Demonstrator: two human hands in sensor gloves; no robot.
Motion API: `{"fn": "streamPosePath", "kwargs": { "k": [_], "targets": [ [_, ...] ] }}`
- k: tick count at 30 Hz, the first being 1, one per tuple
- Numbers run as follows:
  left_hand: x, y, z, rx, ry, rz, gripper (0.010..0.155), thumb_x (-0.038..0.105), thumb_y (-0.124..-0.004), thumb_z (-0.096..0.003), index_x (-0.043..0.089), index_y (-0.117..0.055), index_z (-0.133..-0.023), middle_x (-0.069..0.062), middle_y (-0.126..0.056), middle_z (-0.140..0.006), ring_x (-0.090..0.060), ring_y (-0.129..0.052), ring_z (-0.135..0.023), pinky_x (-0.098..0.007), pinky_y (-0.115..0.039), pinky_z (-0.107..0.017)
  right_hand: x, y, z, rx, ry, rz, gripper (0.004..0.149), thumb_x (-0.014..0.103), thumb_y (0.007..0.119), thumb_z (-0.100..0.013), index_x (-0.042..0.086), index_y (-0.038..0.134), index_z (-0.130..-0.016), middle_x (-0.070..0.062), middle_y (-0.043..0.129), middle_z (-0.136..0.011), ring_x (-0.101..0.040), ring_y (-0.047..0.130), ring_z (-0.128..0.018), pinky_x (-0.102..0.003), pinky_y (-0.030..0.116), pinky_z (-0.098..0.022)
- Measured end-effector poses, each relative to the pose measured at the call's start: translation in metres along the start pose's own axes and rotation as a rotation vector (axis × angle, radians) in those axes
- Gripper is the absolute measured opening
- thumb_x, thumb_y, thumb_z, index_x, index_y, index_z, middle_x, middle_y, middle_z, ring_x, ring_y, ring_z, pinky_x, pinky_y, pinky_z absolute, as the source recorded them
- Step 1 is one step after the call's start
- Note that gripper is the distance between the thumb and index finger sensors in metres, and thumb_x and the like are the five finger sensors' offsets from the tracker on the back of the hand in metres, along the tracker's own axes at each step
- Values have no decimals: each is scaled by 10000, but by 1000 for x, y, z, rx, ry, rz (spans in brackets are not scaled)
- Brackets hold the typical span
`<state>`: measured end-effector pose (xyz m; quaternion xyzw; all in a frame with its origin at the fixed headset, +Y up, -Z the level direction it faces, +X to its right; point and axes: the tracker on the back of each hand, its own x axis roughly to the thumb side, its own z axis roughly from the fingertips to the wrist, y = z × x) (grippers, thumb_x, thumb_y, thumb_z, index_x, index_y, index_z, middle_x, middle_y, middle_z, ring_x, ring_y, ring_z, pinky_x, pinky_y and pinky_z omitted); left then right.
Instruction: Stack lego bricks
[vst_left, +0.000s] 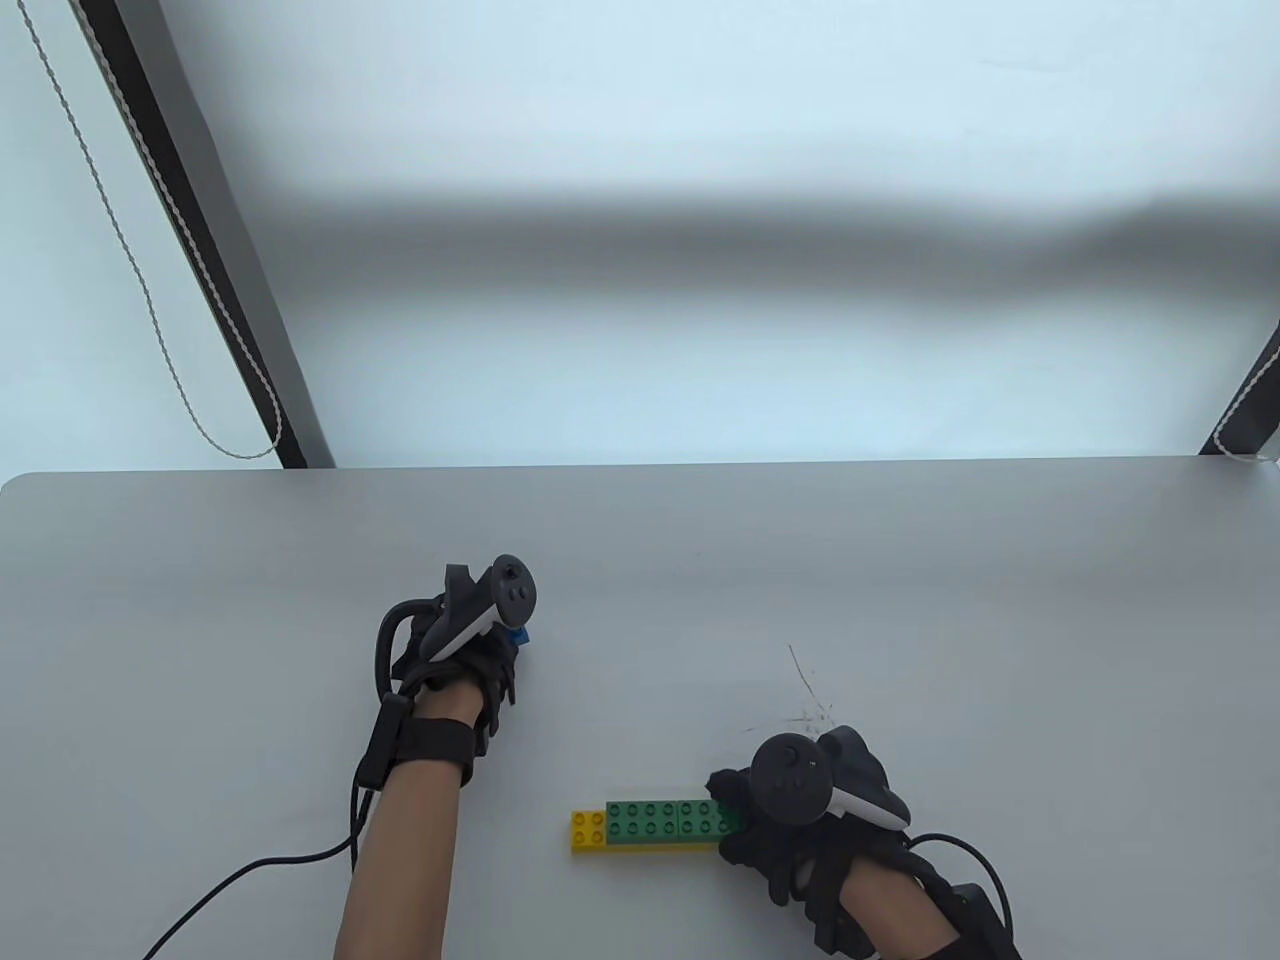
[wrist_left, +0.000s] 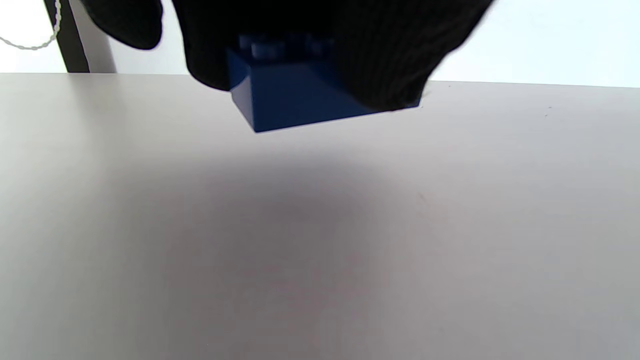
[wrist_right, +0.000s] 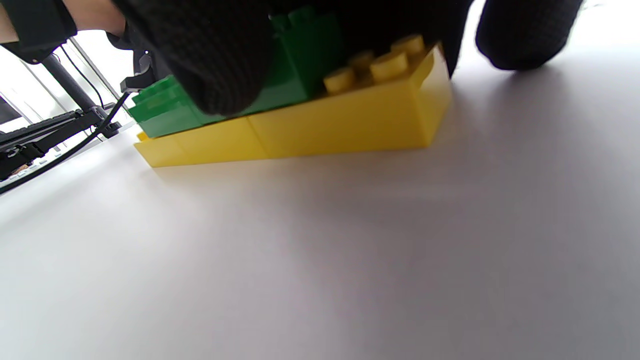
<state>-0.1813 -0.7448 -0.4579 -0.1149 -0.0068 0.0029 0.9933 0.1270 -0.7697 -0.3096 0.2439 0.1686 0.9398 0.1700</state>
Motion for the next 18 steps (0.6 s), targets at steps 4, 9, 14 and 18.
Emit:
{"fn": "streamPosePath", "kwargs": {
  "k": [4,9,14,18],
  "targets": [
    [9,9,13,38,-64,7,642,370,-856,-385,267,-621,-974,-34,-729,-1003,-292,-738,-897,-619,-573,-704,0,0,0,-1,0,-1,693,382,881,-350,96,648,-937,-170,779,-912,-409,767,-794,-625,698,-559],
    [27,19,32,86,-168,-25,638,382,-878,-373,271,-665,-964,-35,-777,-982,-284,-789,-873,-621,-581,-702,-1,0,0,-6,3,-5,692,386,885,-346,108,656,-936,-161,786,-912,-402,770,-794,-620,699,-561],
    [48,31,57,139,-281,-31,637,398,-887,-366,271,-687,-958,-36,-804,-966,-284,-821,-849,-622,-592,-696,-1,0,0,-10,6,-6,692,389,886,-344,113,658,-935,-155,789,-911,-398,772,-794,-618,699,-562],
    [61,35,77,172,-342,-20,639,408,-892,-362,270,-697,-955,-38,-818,-958,-281,-837,-838,-622,-602,-691,-1,0,0,-11,7,-6,690,389,886,-344,115,658,-935,-153,789,-912,-395,773,-794,-618,699,-562]
  ]
}}
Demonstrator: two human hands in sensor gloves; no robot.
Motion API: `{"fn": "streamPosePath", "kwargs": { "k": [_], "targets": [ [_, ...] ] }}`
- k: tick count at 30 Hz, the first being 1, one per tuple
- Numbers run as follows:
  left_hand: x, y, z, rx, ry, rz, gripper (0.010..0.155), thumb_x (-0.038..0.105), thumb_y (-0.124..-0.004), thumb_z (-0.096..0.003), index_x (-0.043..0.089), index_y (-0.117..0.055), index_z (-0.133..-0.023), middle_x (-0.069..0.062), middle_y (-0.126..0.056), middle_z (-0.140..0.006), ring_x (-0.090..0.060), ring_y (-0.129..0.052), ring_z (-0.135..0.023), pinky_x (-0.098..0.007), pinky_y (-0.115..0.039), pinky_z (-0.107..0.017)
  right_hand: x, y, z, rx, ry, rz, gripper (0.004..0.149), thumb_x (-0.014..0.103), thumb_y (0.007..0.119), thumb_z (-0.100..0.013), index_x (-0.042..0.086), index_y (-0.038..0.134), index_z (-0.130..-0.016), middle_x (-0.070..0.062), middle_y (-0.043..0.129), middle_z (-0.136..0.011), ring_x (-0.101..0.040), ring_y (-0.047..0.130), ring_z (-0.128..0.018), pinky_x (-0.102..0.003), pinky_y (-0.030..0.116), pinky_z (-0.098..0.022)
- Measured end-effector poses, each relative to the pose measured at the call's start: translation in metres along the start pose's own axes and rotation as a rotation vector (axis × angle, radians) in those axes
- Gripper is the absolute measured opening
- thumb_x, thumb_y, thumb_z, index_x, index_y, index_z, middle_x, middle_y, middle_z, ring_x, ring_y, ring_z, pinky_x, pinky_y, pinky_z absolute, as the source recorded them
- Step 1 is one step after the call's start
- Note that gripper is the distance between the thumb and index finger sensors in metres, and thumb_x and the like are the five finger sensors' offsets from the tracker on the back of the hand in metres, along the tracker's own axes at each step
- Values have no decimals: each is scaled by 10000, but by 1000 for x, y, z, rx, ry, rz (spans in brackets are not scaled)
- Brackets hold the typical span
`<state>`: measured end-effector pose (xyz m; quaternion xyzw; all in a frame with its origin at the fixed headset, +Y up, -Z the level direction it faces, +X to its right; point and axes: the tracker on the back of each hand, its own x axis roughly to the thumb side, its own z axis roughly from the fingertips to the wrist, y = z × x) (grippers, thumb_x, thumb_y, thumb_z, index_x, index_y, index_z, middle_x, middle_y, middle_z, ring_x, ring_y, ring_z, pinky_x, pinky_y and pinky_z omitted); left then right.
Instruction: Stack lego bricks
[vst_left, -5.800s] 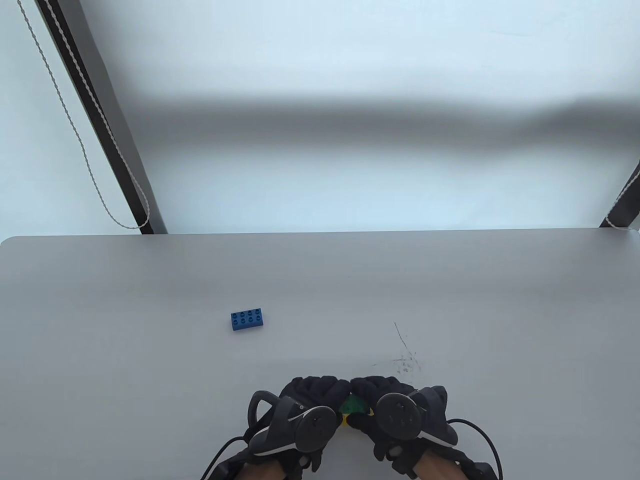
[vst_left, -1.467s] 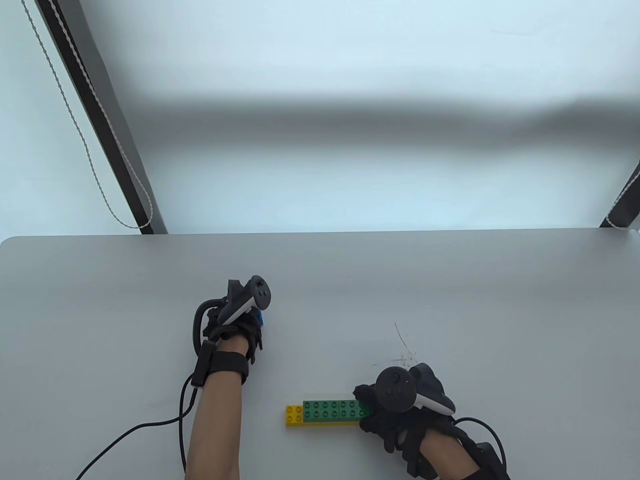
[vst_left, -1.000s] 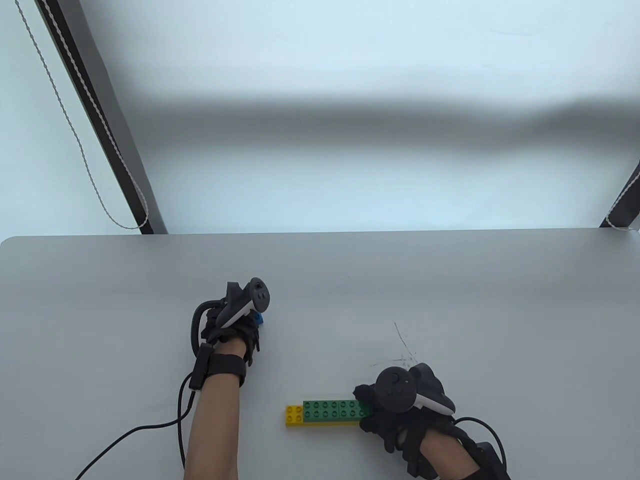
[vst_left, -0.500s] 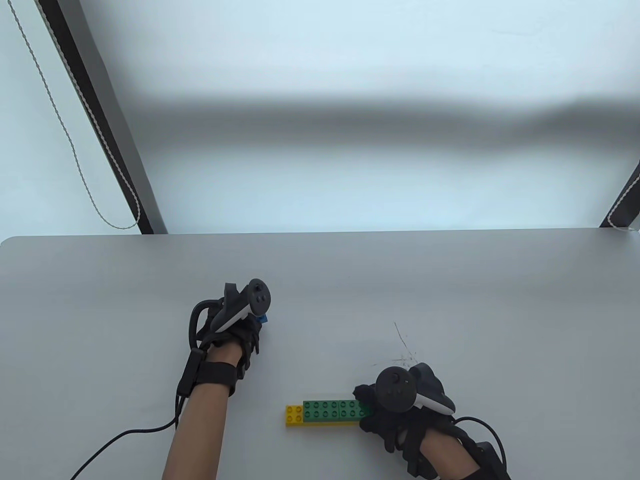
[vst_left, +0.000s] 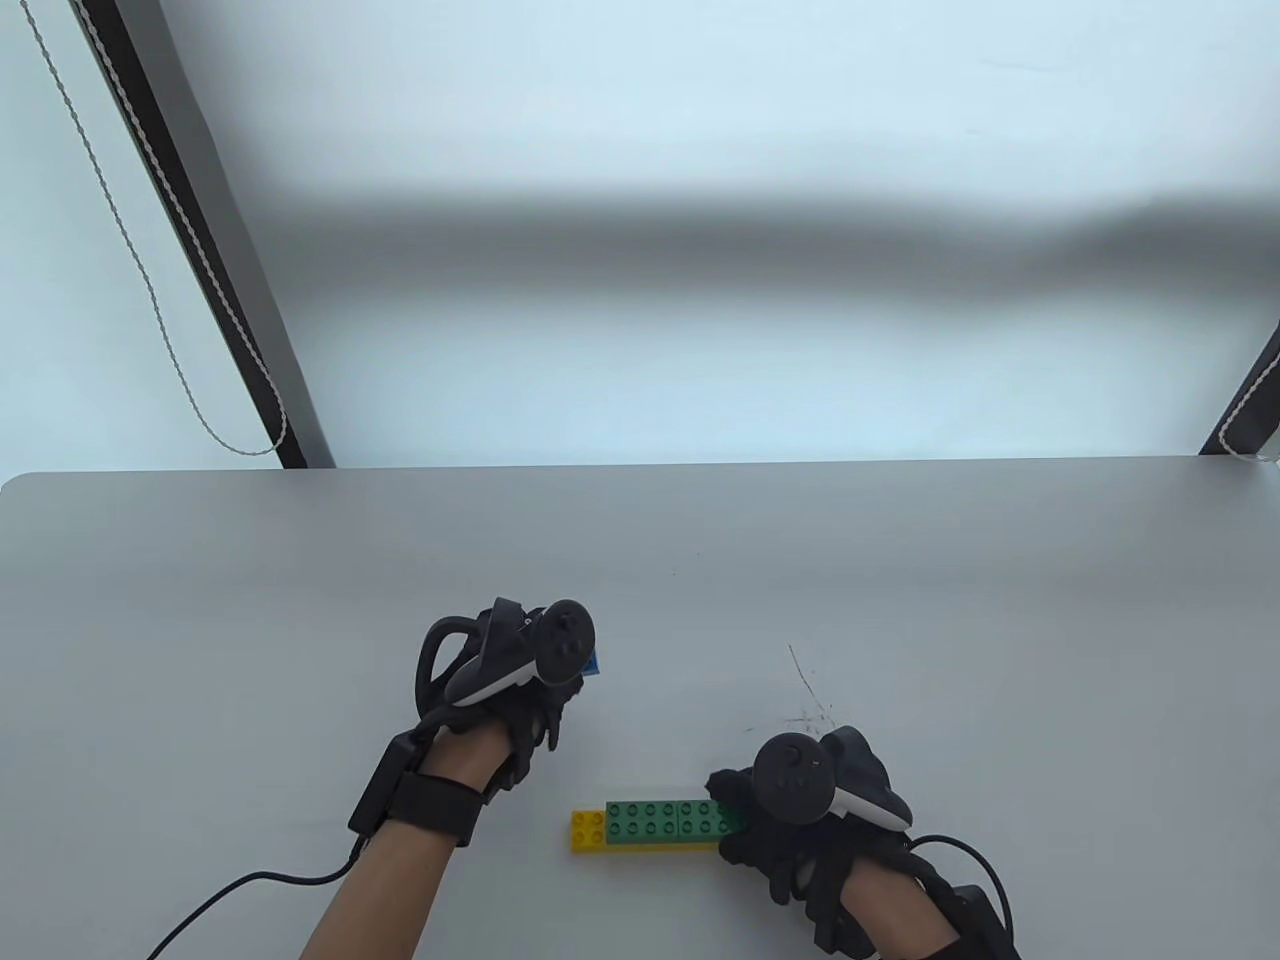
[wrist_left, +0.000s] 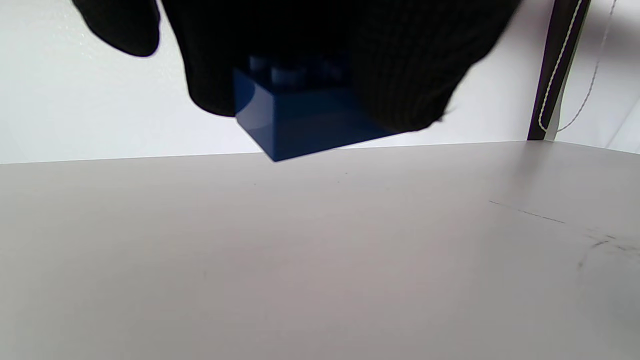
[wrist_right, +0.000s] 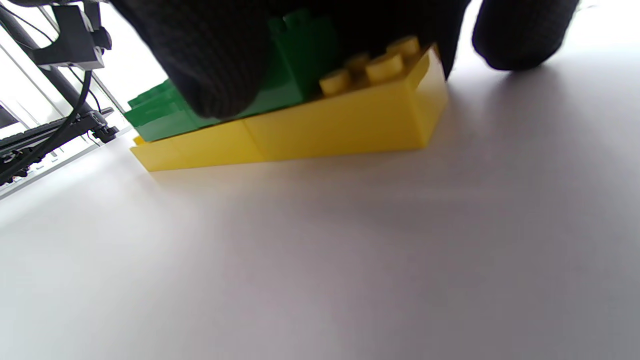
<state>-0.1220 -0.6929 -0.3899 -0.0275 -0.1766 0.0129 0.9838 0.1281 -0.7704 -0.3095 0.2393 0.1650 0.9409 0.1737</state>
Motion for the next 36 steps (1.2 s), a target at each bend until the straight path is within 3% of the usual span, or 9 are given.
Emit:
{"fn": "streamPosePath", "kwargs": {
  "k": [10,18,36],
  "targets": [
    [48,6,39,60,-86,20,642,422,-918,-350,280,-721,-943,-24,-834,-946,-267,-855,-826,-621,-612,-693,0,0,1,-21,7,8,687,383,902,-334,132,669,-930,-141,800,-904,-384,781,-789,-610,702,-564],
    [79,-6,57,50,-120,41,630,417,-907,-360,288,-723,-948,-23,-821,-955,-268,-838,-844,-629,-595,-699,0,1,2,-29,12,3,688,383,902,-333,135,668,-931,-138,799,-905,-383,779,-791,-609,699,-566],
    [113,-35,69,7,-229,12,609,403,-925,-344,259,-788,-919,-35,-865,-920,-266,-867,-818,-634,-608,-693,-1,2,3,-34,26,-13,689,379,907,-330,141,669,-931,-132,801,-906,-377,775,-797,-605,691,-573]
  ]
}}
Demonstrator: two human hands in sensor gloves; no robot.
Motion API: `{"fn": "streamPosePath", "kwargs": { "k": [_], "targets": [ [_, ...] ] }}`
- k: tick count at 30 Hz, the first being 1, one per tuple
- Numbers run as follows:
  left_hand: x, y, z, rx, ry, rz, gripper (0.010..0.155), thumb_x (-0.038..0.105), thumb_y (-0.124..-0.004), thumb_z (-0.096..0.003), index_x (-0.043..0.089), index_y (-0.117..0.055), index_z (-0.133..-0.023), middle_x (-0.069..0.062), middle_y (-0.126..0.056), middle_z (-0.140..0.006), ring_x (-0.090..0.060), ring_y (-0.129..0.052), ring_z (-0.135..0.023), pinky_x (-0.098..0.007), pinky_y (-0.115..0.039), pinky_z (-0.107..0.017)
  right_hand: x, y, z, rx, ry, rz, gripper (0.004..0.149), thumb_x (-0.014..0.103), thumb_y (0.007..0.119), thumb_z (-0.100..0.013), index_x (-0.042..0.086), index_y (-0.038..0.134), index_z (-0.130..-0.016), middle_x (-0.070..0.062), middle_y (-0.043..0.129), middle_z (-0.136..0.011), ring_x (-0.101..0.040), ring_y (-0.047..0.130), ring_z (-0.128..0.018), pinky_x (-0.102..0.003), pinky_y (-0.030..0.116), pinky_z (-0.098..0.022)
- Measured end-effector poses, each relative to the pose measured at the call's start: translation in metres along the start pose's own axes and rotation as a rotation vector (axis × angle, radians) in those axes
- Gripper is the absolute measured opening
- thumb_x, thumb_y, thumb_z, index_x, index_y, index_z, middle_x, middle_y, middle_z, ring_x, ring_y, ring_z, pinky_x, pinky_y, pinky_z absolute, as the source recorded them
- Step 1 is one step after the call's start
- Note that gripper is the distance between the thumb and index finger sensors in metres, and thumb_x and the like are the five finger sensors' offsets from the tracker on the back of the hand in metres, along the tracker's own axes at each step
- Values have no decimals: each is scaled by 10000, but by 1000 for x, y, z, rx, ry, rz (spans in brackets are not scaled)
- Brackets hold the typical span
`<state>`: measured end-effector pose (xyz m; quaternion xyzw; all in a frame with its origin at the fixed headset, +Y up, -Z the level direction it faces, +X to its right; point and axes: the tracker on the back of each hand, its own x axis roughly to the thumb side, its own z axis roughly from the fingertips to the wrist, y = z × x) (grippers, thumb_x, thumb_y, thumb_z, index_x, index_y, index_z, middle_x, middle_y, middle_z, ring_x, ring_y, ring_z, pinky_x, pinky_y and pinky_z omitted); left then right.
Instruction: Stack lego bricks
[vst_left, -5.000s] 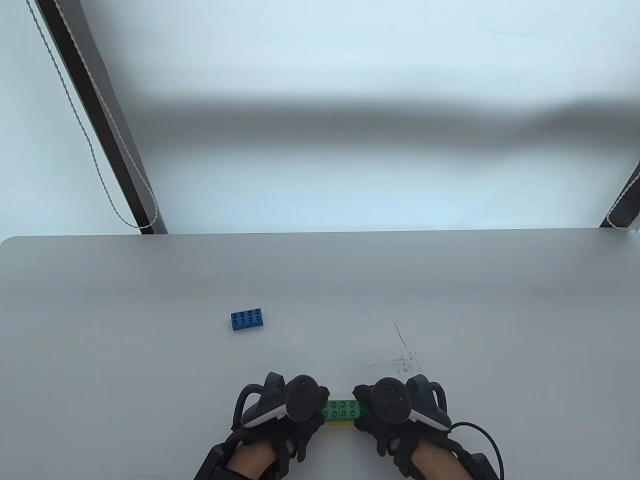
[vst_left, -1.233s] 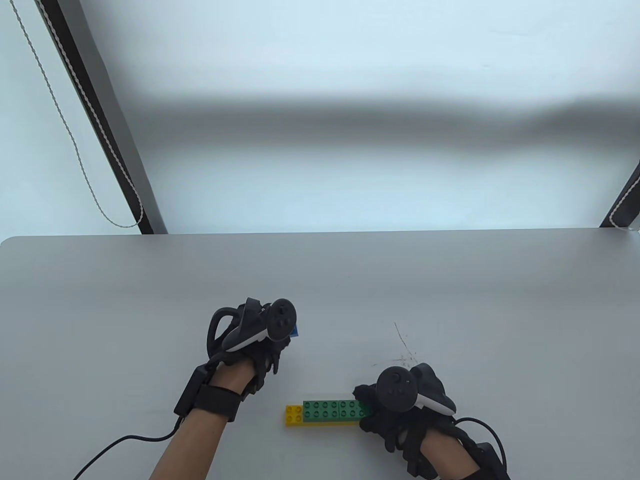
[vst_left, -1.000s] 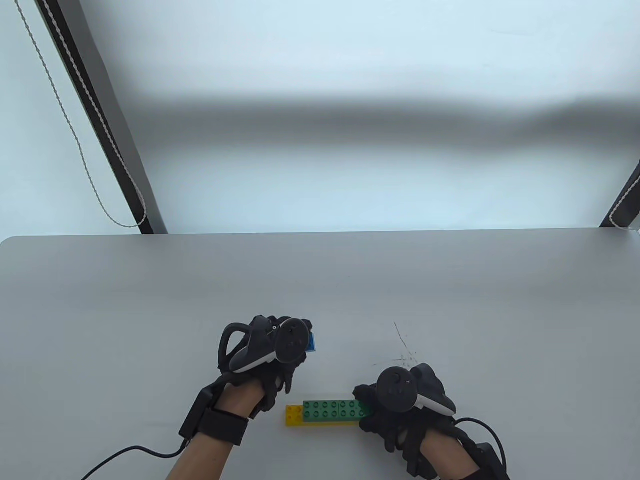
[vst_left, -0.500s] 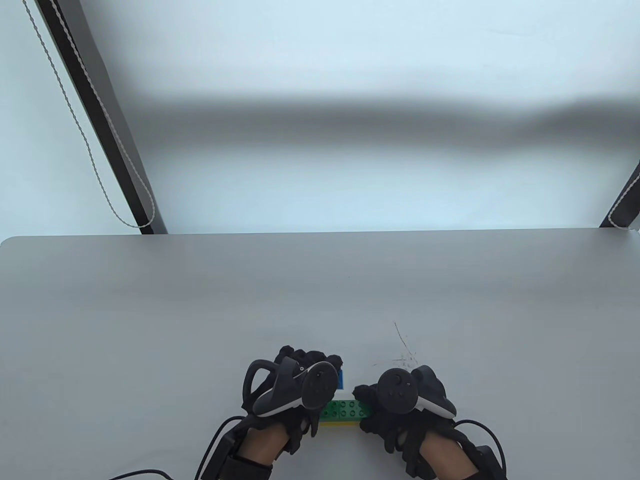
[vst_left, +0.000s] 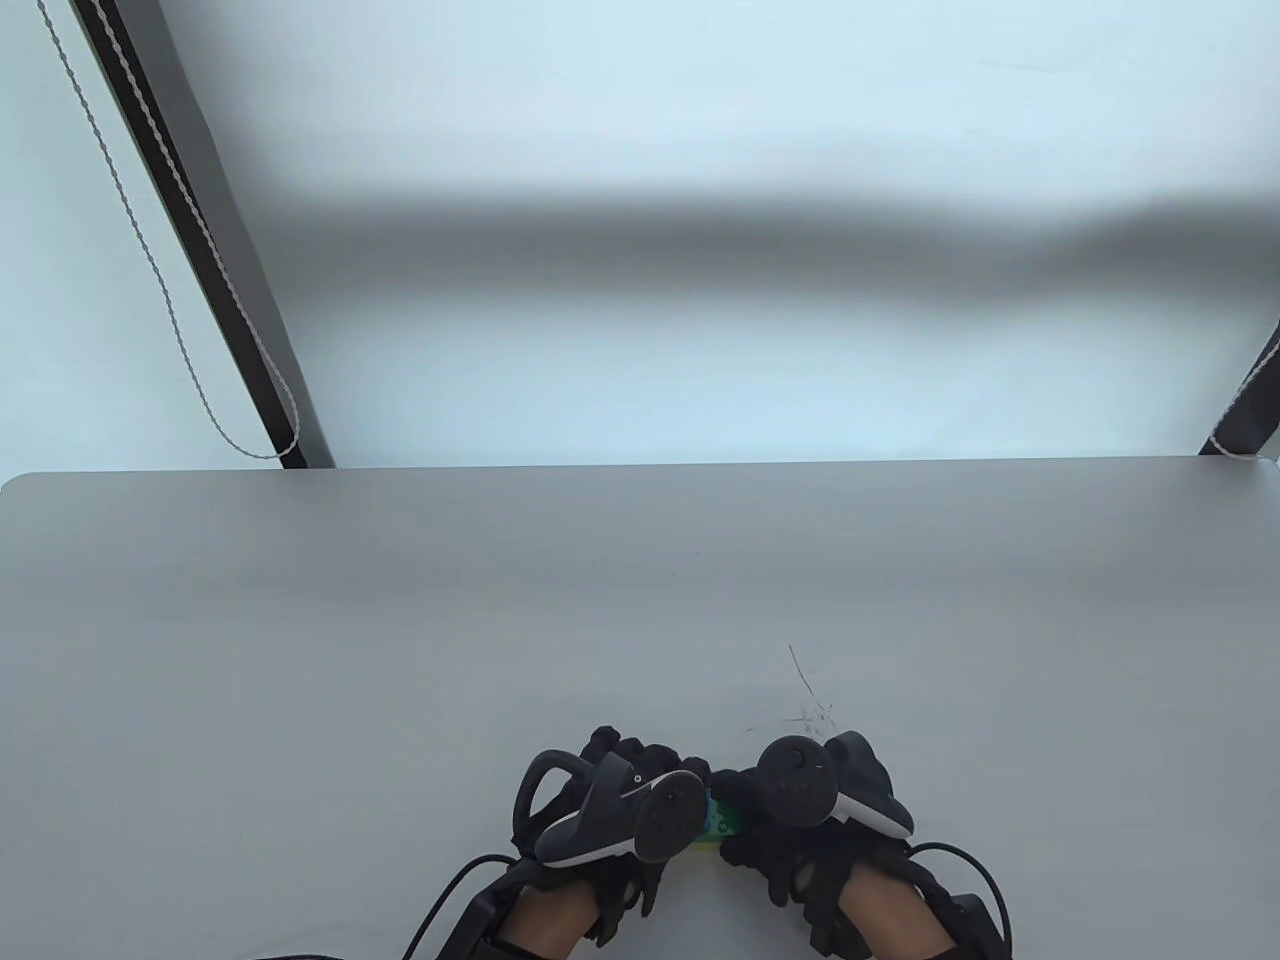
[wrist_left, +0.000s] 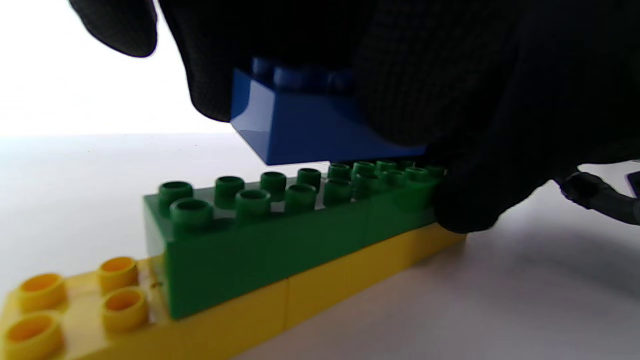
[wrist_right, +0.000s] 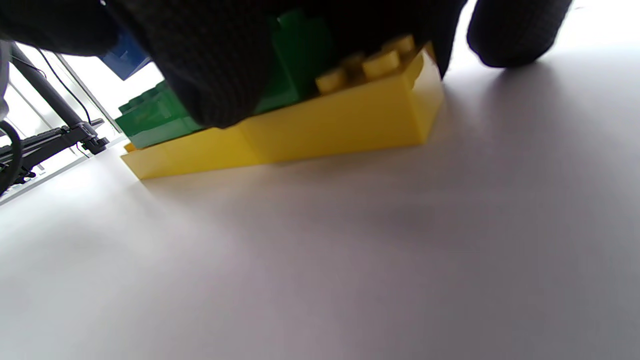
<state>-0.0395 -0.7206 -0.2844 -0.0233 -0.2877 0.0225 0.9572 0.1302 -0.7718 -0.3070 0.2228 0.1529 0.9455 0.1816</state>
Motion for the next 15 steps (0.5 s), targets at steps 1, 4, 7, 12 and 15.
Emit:
{"fn": "streamPosePath", "kwargs": {
  "k": [1,4,7,12,15],
  "targets": [
    [1,-1,-1,-4,-1,1,609,405,-925,-343,259,-787,-919,-34,-866,-918,-265,-868,-817,-635,-608,-693,0,0,0,0,0,-2,689,379,907,-329,141,669,-930,-132,800,-906,-376,775,-797,-605,690,-572],
    [1,-5,-2,-26,7,6,609,405,-928,-341,257,-790,-915,-35,-867,-914,-263,-869,-814,-634,-608,-693,0,0,1,-3,3,-8,688,378,907,-331,140,668,-931,-132,800,-908,-377,770,-800,-604,685,-575],
    [0,-10,-3,-40,4,28,609,410,-925,-340,261,-785,-913,-31,-867,-910,-257,-871,-811,-632,-613,-692,-1,0,1,-3,3,-9,689,378,907,-330,139,668,-931,-132,799,-908,-377,770,-801,-604,684,-574],
    [-2,-10,-5,-43,16,36,612,408,-923,-333,261,-784,-911,-31,-866,-905,-252,-871,-807,-627,-618,-693,-1,0,1,-2,0,-8,687,378,905,-332,139,668,-931,-133,798,-909,-377,770,-800,-604,684,-575],
    [-4,-11,-8,-73,38,68,612,404,-911,-335,264,-778,-915,-29,-860,-910,-250,-863,-816,-628,-613,-696,-1,0,0,-1,-4,-7,689,379,906,-331,138,669,-931,-134,799,-908,-378,770,-799,-605,686,-572]
  ]
}}
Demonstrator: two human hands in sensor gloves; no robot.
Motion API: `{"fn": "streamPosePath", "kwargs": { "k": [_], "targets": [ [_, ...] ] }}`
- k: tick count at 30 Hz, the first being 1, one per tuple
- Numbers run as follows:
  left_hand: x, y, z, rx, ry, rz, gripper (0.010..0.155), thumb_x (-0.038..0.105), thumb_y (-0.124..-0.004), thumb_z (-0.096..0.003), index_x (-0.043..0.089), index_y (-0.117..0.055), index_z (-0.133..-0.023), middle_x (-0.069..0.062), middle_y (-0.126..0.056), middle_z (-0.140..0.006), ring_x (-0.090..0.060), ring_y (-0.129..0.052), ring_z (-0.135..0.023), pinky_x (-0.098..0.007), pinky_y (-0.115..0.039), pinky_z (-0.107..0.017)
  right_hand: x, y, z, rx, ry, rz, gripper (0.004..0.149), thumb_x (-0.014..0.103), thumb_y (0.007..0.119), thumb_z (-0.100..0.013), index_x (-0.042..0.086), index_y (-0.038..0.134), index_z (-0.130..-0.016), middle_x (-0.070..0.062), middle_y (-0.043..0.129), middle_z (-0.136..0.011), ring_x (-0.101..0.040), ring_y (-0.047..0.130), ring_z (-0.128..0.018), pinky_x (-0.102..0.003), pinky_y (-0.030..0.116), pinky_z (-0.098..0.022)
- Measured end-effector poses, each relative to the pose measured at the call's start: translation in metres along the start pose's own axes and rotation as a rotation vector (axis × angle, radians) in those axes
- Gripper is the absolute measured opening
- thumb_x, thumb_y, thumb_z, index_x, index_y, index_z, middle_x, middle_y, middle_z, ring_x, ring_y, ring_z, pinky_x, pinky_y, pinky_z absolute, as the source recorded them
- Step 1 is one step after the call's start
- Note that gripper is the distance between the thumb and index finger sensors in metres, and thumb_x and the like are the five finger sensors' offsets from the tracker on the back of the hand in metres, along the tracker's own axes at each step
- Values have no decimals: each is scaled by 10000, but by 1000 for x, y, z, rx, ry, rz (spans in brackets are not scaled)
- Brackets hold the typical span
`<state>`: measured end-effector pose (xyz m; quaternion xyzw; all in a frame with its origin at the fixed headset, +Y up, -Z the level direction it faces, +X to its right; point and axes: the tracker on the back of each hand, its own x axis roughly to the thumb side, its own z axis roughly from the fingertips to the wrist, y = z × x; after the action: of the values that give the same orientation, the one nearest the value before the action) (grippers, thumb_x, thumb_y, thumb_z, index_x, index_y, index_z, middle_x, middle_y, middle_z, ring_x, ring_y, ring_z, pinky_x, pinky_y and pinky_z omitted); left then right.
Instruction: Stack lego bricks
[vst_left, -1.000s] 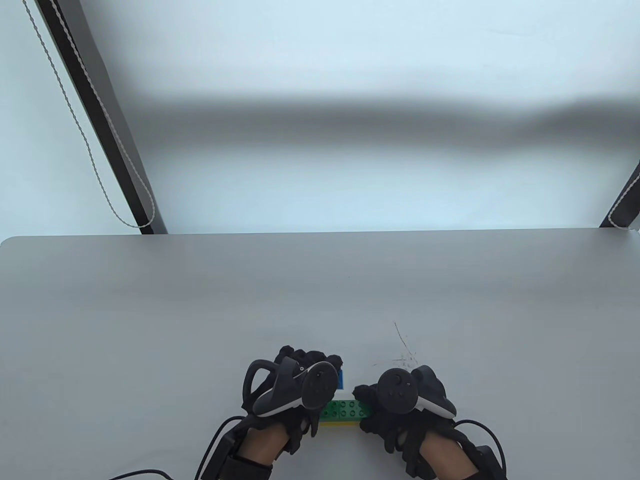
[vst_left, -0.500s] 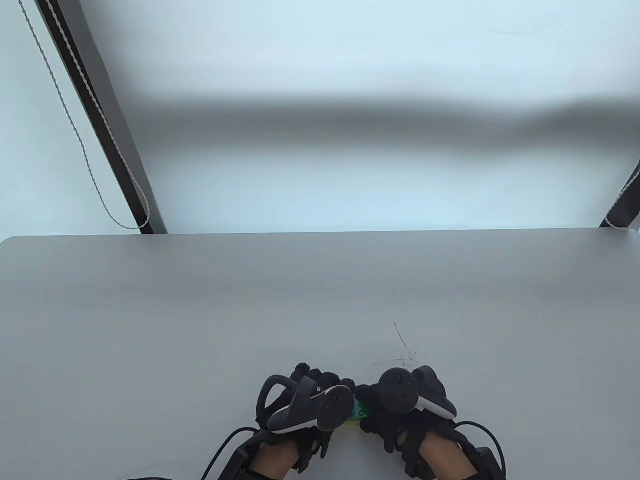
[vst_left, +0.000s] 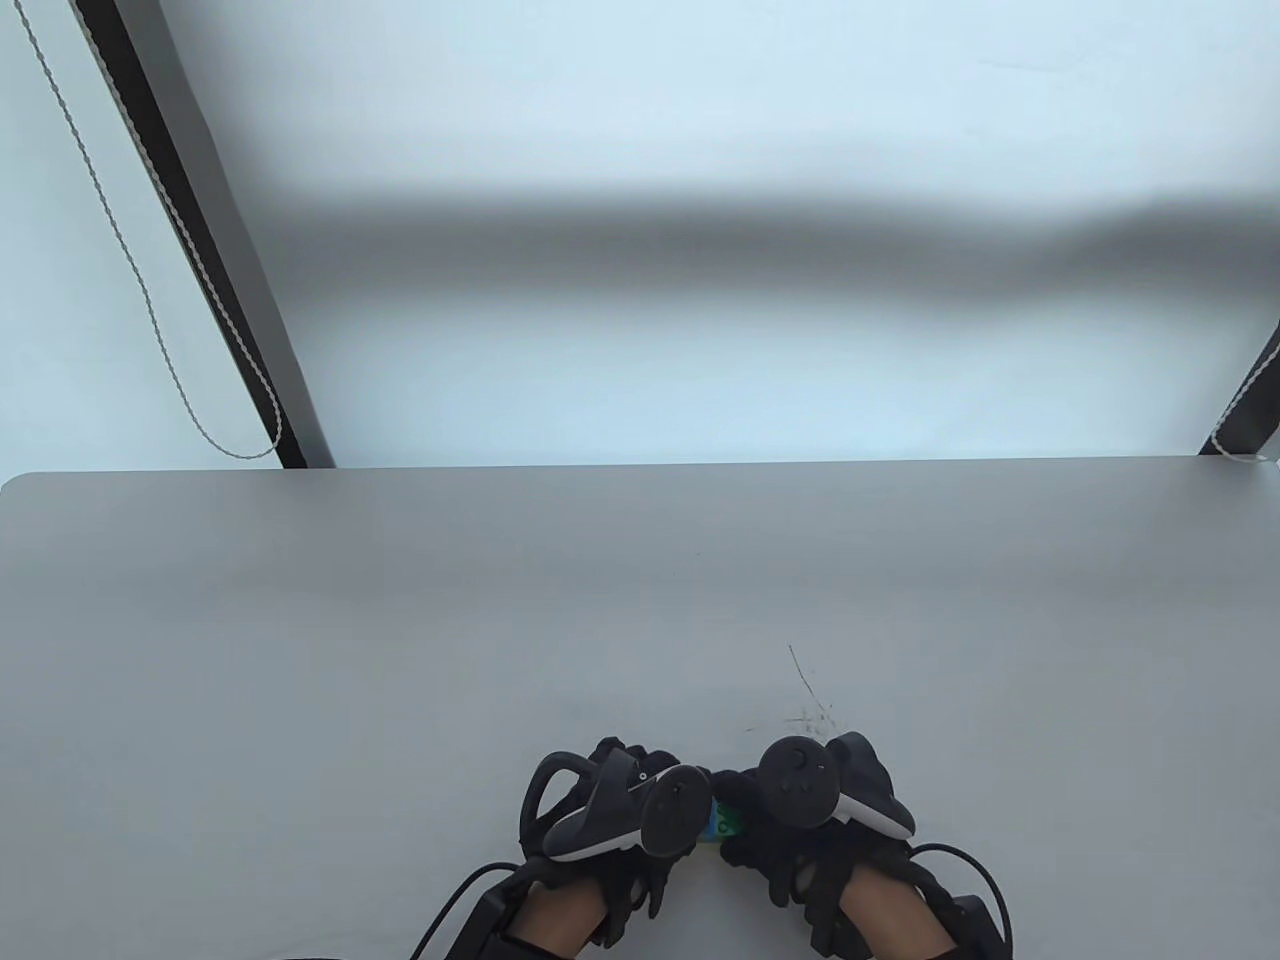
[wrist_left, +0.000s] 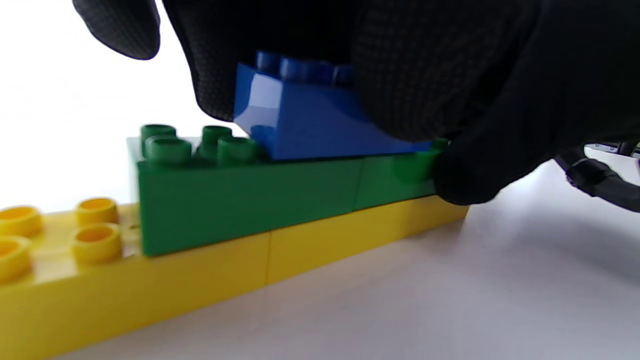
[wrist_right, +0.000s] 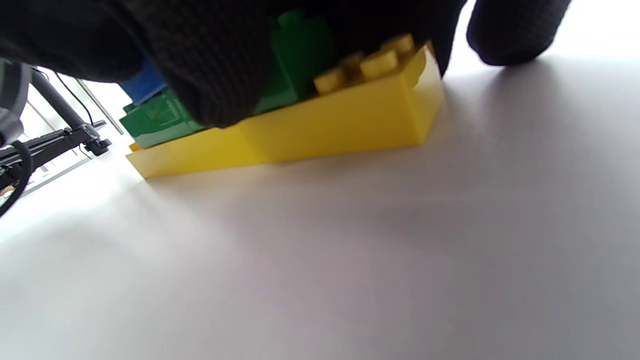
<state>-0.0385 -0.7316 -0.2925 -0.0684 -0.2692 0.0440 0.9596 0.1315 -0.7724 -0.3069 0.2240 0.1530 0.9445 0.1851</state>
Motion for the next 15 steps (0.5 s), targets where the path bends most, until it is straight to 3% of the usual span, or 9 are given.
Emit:
{"fn": "streamPosePath", "kwargs": {
  "k": [15],
  "targets": [
    [-9,-3,-9,-63,30,121,611,387,-904,-330,254,-784,-914,-41,-861,-904,-263,-866,-811,-631,-622,-687,0,0,-1,-3,-14,17,686,387,906,-327,142,677,-926,-129,810,-901,-376,781,-791,-601,698,-568]
  ]
}}
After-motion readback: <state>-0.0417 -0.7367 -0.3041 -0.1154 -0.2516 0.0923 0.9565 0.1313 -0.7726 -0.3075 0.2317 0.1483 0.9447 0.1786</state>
